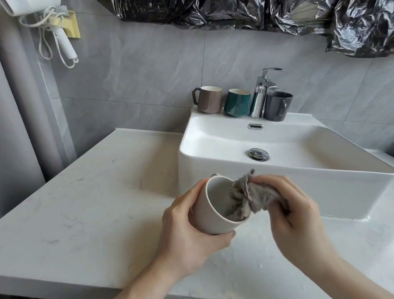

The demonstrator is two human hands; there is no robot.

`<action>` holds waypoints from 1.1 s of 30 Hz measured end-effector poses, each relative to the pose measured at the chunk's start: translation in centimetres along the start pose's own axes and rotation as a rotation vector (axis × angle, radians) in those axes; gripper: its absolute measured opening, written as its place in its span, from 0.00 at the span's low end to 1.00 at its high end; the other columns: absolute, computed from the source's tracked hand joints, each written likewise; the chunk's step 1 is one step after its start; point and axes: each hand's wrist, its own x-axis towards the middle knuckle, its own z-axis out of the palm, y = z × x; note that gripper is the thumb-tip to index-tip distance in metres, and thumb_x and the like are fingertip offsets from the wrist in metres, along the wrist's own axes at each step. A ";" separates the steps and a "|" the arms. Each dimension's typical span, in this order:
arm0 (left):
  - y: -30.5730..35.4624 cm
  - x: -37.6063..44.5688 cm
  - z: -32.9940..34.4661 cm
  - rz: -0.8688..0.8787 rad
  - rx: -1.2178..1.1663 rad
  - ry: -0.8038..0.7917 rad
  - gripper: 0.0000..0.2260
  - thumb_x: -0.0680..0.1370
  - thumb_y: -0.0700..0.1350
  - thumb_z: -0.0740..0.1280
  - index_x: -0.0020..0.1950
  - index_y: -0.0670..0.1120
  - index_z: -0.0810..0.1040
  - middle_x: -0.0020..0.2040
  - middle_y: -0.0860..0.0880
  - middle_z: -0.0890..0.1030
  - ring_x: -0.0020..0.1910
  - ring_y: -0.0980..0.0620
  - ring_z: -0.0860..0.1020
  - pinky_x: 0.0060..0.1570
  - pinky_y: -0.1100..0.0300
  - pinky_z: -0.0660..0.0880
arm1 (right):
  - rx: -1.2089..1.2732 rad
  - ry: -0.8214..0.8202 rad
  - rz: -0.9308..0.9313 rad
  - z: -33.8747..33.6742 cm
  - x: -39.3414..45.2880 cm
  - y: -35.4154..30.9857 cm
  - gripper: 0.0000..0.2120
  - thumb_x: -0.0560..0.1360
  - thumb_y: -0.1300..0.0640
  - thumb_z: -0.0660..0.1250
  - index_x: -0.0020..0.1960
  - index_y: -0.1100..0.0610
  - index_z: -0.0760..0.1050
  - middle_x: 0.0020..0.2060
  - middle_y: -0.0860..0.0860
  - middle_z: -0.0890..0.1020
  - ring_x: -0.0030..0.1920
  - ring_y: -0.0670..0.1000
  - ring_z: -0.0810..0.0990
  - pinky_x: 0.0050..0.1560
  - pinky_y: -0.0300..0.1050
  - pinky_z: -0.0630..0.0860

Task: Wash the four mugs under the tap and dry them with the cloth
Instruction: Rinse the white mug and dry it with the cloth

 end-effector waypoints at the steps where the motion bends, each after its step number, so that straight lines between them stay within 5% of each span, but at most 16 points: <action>1: 0.1 -0.1 0.0 0.000 -0.007 -0.002 0.43 0.58 0.43 0.87 0.71 0.60 0.78 0.64 0.60 0.84 0.64 0.53 0.82 0.62 0.51 0.80 | 0.053 0.007 0.064 0.5 0.5 -0.4 0.31 0.74 0.79 0.61 0.60 0.46 0.79 0.55 0.41 0.83 0.54 0.43 0.83 0.53 0.35 0.76; 6: 0.1 0.1 0.0 -0.011 -0.058 0.001 0.40 0.59 0.38 0.87 0.68 0.58 0.80 0.60 0.57 0.86 0.60 0.50 0.84 0.59 0.49 0.81 | 0.209 -0.106 0.223 2.6 3.0 -2.7 0.17 0.79 0.66 0.66 0.58 0.45 0.81 0.53 0.39 0.86 0.58 0.42 0.83 0.57 0.34 0.76; 10: 0.2 0.2 -0.1 -0.001 -0.062 0.027 0.41 0.59 0.38 0.87 0.70 0.57 0.79 0.62 0.58 0.86 0.62 0.52 0.84 0.61 0.51 0.81 | 0.312 -0.188 0.398 2.2 4.1 -1.4 0.13 0.82 0.62 0.65 0.58 0.46 0.81 0.49 0.45 0.87 0.52 0.45 0.85 0.51 0.44 0.80; 16: 0.1 0.4 -0.3 -0.041 -0.126 0.088 0.40 0.60 0.37 0.87 0.69 0.55 0.80 0.60 0.58 0.86 0.60 0.55 0.84 0.59 0.62 0.80 | 0.443 0.084 0.674 0.0 2.5 1.3 0.17 0.81 0.71 0.61 0.50 0.54 0.84 0.39 0.60 0.85 0.36 0.59 0.85 0.39 0.57 0.84; 21: 0.1 0.2 -0.3 -0.091 -0.157 0.053 0.38 0.60 0.38 0.88 0.67 0.53 0.81 0.56 0.55 0.87 0.55 0.54 0.85 0.54 0.61 0.81 | 0.272 0.212 0.684 -2.2 3.0 2.2 0.13 0.79 0.65 0.65 0.50 0.50 0.84 0.40 0.52 0.87 0.42 0.57 0.86 0.48 0.60 0.84; 27: 0.4 -0.2 -0.5 -0.071 -0.182 0.054 0.36 0.56 0.46 0.87 0.63 0.53 0.82 0.55 0.56 0.87 0.55 0.56 0.85 0.52 0.67 0.78 | -0.053 0.013 0.558 -3.0 4.4 -0.5 0.07 0.74 0.57 0.70 0.45 0.46 0.85 0.31 0.46 0.86 0.31 0.48 0.84 0.31 0.40 0.78; 30: 0.8 -0.3 -0.4 -0.058 -0.180 0.005 0.34 0.56 0.43 0.87 0.60 0.52 0.83 0.53 0.55 0.88 0.52 0.59 0.85 0.50 0.69 0.77 | -0.130 -0.126 0.596 -2.4 4.8 -1.6 0.04 0.73 0.54 0.72 0.39 0.52 0.83 0.28 0.48 0.85 0.29 0.48 0.83 0.26 0.40 0.76; 33: 1.0 -0.4 -0.3 -0.012 -0.110 -0.055 0.37 0.55 0.41 0.90 0.62 0.52 0.83 0.54 0.55 0.88 0.54 0.57 0.85 0.52 0.68 0.77 | -0.018 -0.280 0.721 -2.0 5.2 -2.3 0.11 0.73 0.52 0.71 0.40 0.60 0.81 0.29 0.57 0.85 0.30 0.57 0.86 0.32 0.49 0.81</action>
